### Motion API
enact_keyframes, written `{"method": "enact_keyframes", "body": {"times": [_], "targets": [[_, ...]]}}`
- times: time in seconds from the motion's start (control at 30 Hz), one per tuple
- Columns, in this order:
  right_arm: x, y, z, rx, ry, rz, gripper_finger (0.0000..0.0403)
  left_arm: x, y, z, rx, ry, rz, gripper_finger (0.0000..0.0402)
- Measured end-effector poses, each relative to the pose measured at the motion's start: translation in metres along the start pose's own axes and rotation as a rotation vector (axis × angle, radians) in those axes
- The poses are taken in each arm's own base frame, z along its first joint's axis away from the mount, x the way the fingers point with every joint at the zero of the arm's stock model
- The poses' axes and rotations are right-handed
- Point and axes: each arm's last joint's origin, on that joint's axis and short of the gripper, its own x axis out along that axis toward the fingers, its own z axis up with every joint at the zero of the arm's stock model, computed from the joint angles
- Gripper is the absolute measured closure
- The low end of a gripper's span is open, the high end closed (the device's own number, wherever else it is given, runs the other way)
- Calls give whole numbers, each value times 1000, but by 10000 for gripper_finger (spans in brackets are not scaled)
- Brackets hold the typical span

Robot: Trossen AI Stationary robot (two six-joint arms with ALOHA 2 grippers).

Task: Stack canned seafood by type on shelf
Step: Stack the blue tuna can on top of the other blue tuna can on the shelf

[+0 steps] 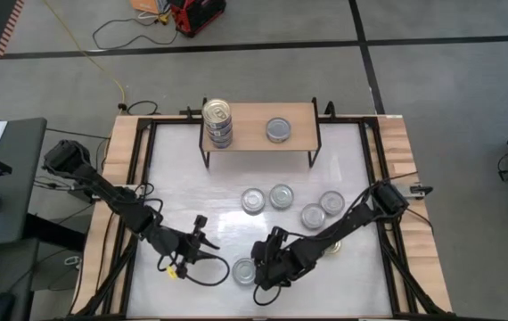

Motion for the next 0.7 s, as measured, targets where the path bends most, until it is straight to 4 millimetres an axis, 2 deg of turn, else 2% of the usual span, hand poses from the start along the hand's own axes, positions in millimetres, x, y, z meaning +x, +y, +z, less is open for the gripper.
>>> {"method": "enact_keyframes", "body": {"times": [0.7], "targets": [[17, -27, 8, 109, 62, -90, 98, 0, -1, -1, 24, 8, -36, 300]]}}
